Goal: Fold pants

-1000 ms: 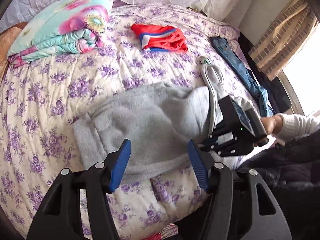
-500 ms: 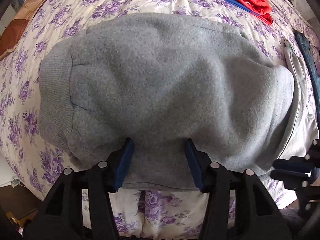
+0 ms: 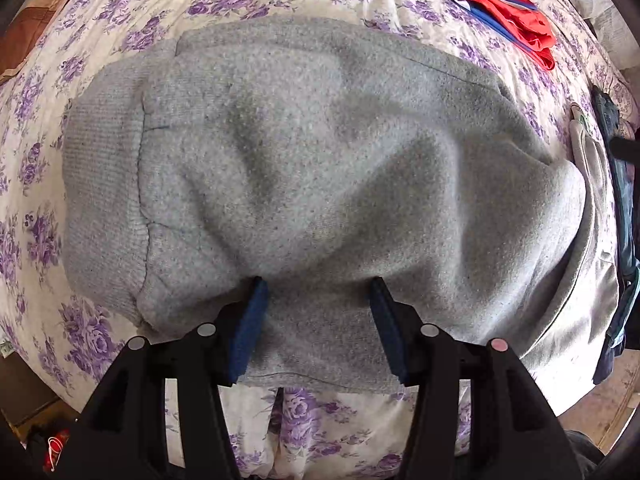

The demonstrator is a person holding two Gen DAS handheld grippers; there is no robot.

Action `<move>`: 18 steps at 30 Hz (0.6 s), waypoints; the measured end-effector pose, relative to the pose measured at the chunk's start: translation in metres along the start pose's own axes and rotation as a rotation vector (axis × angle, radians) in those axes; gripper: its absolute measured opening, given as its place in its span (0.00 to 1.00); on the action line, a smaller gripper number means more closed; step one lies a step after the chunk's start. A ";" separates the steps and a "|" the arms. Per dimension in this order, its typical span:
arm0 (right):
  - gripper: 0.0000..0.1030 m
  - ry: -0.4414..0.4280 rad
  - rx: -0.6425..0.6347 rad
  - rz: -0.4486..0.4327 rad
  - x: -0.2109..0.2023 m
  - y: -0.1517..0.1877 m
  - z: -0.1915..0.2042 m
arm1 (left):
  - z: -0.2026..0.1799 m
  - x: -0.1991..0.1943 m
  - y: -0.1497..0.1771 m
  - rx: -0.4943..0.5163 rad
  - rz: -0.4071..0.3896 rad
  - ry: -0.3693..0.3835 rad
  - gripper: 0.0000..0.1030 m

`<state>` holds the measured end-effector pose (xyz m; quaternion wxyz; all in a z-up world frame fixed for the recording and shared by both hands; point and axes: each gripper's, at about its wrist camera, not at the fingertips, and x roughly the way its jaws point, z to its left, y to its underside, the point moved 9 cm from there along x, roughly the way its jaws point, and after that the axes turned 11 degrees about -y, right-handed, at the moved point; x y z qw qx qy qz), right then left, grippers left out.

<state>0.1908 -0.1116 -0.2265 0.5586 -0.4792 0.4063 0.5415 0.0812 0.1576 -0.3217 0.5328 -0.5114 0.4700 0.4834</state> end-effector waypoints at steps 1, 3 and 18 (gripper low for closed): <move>0.62 0.059 0.070 0.016 0.001 -0.014 -0.028 | 0.001 0.001 -0.001 0.000 -0.002 -0.002 0.50; 0.61 0.100 0.186 0.085 0.011 -0.030 -0.070 | -0.002 -0.001 0.005 0.003 -0.005 -0.006 0.50; 0.12 0.135 0.401 0.212 0.066 -0.042 -0.117 | 0.012 0.002 0.007 -0.029 0.013 0.057 0.50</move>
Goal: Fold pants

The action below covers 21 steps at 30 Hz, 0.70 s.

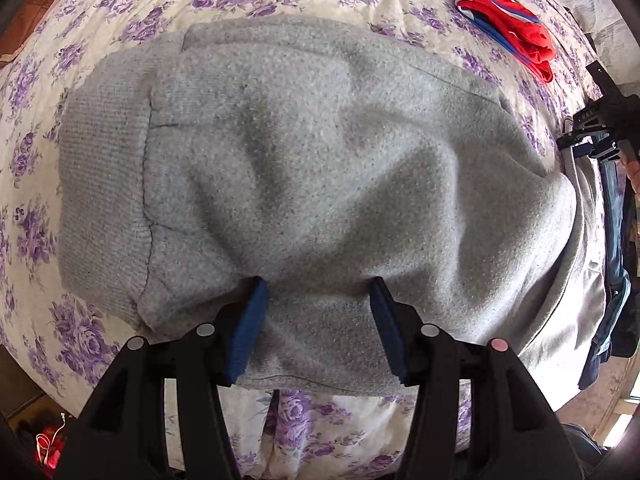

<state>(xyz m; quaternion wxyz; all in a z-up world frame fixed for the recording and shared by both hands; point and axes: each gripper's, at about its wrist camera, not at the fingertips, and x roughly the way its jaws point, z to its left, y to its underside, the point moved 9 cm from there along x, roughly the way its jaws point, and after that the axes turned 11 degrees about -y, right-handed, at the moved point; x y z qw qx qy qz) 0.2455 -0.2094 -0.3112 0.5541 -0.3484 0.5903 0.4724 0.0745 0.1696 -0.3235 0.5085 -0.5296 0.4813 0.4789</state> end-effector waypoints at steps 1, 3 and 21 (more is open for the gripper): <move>0.11 -0.025 -0.007 -0.022 -0.010 0.006 -0.003 | 0.002 0.000 -0.001 0.000 0.001 0.004 0.50; 0.11 -0.081 -0.038 -0.082 -0.036 0.018 -0.005 | 0.006 0.000 -0.001 -0.001 0.005 0.013 0.50; 0.09 -0.425 0.368 -0.397 0.017 0.263 -0.222 | -0.008 -0.001 -0.001 0.164 0.026 -0.070 0.50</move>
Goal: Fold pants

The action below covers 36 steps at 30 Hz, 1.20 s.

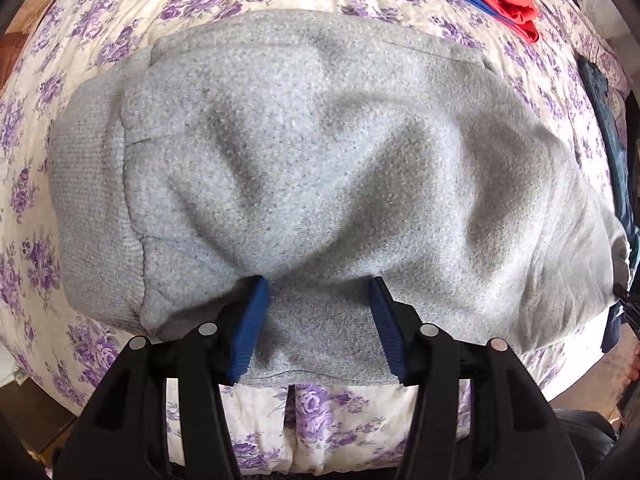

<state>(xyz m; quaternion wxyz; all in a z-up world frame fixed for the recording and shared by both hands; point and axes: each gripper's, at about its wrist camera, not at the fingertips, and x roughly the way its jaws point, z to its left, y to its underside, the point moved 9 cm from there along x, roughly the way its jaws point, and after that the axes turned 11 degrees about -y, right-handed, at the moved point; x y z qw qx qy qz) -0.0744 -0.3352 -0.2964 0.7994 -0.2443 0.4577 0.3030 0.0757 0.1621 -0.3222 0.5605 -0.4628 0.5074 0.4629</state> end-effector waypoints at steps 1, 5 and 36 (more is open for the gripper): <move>0.12 -0.020 0.011 -0.016 0.010 0.002 -0.006 | -0.003 0.000 0.000 0.021 0.007 -0.019 0.50; 0.39 0.009 -0.030 -0.002 0.002 0.000 0.000 | -0.007 -0.015 -0.002 0.058 0.021 -0.045 0.50; 0.53 -0.193 -1.127 0.616 0.191 0.065 0.401 | -0.105 -0.004 0.025 0.138 -0.065 0.033 0.68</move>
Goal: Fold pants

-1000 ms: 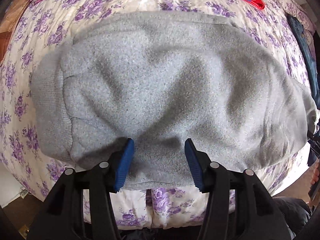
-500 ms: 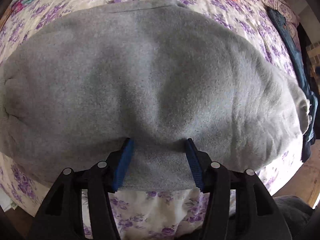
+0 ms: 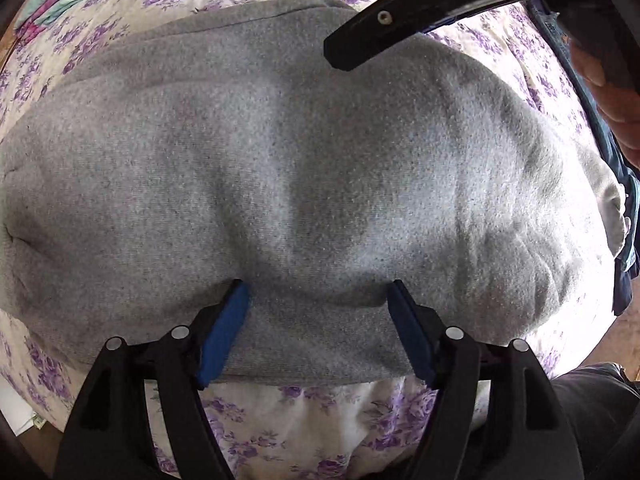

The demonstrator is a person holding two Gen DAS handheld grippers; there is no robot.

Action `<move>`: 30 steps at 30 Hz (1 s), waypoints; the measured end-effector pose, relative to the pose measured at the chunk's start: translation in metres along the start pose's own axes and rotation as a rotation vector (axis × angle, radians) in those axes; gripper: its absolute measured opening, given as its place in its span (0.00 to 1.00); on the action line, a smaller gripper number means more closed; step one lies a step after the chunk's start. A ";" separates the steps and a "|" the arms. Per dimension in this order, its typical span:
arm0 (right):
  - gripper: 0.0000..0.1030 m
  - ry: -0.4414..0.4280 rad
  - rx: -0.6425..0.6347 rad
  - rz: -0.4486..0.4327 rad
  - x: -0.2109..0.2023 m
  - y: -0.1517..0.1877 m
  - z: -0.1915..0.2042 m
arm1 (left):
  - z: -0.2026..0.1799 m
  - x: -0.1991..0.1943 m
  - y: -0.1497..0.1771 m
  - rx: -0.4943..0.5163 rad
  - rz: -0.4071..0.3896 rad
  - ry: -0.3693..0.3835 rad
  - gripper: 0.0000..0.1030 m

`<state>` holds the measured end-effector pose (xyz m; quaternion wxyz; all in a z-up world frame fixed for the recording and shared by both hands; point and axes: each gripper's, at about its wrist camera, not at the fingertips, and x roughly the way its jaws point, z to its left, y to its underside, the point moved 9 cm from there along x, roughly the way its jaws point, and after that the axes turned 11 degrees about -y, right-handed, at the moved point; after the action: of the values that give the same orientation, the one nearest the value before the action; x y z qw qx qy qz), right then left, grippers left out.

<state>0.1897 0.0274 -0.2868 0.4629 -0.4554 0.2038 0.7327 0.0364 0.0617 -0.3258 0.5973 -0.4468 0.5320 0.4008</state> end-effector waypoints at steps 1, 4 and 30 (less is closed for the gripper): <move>0.30 -0.036 0.006 -0.015 0.000 -0.002 0.001 | -0.001 0.000 0.000 0.000 0.003 0.003 0.68; 0.04 -0.088 0.002 -0.039 -0.003 -0.006 0.000 | 0.002 0.000 -0.002 -0.012 0.015 0.030 0.68; 0.15 0.045 0.150 -0.341 -0.097 0.125 0.024 | -0.006 -0.022 -0.132 -0.019 -0.021 0.186 0.31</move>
<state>0.0849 -0.0642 -0.2066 0.6084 -0.4638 0.1877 0.6161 0.1582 0.0195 -0.2898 0.5451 -0.4933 0.5766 0.3565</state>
